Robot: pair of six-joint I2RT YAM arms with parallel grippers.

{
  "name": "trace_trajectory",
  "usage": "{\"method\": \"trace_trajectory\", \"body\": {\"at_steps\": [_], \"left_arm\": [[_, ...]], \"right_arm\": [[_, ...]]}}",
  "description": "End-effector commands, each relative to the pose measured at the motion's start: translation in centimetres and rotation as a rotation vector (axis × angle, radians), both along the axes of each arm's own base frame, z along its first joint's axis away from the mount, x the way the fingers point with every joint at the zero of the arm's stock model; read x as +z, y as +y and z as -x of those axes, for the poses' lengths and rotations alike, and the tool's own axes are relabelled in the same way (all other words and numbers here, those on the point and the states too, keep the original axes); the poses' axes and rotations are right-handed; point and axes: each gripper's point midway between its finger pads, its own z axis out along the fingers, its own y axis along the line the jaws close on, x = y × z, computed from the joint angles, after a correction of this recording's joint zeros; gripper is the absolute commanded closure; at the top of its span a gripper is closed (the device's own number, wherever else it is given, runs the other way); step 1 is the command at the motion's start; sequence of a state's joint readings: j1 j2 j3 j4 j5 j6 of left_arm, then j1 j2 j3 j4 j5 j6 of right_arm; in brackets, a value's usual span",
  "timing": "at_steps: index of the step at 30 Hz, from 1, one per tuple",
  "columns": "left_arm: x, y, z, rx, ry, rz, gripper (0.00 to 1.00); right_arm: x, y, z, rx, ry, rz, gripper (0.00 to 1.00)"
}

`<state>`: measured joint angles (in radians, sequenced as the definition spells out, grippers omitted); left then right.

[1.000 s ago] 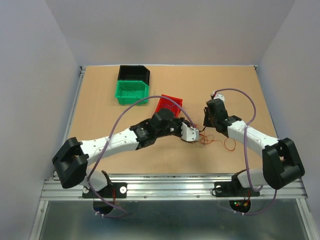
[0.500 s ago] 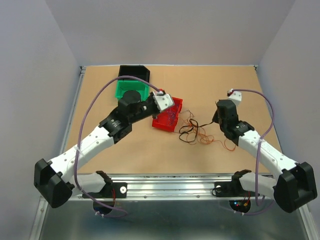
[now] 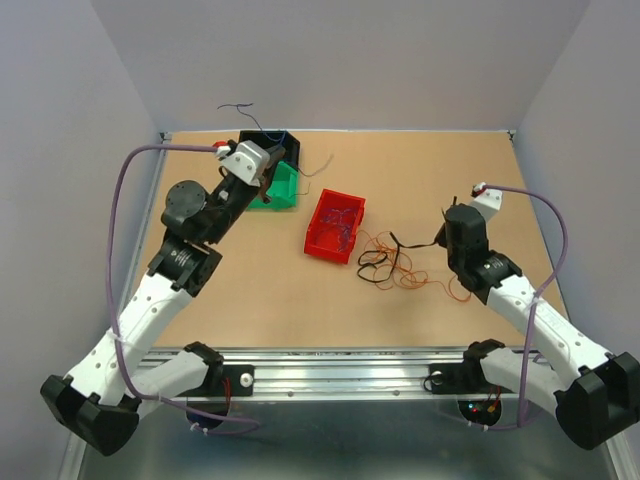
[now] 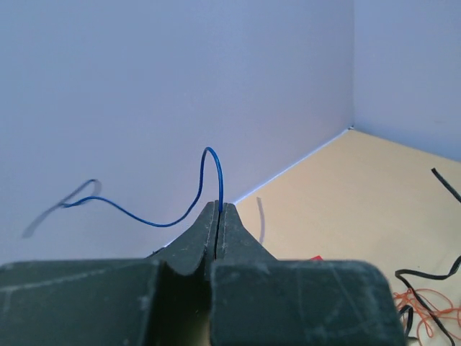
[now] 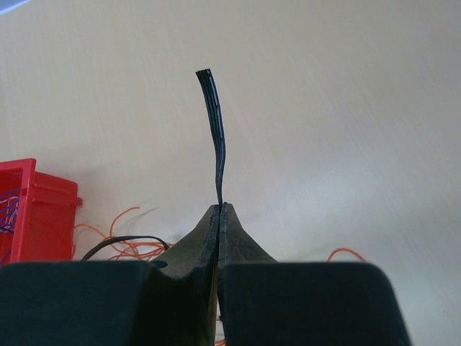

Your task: Untangle the cables

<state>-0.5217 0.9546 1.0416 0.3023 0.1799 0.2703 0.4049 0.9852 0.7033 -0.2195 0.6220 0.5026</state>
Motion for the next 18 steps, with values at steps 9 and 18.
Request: {"method": "trace_trajectory", "body": {"at_steps": [9, 18], "left_arm": [[-7.5, -4.3, -3.8, -0.101, 0.171, -0.069, 1.0], [-12.0, -7.3, -4.6, -0.229, 0.249, -0.154, 1.0]], "right_arm": [[1.3, -1.9, 1.1, -0.088, -0.079, -0.015, 1.0], [1.2, -1.5, 1.0, -0.065, -0.073, -0.022, 0.99]]}}
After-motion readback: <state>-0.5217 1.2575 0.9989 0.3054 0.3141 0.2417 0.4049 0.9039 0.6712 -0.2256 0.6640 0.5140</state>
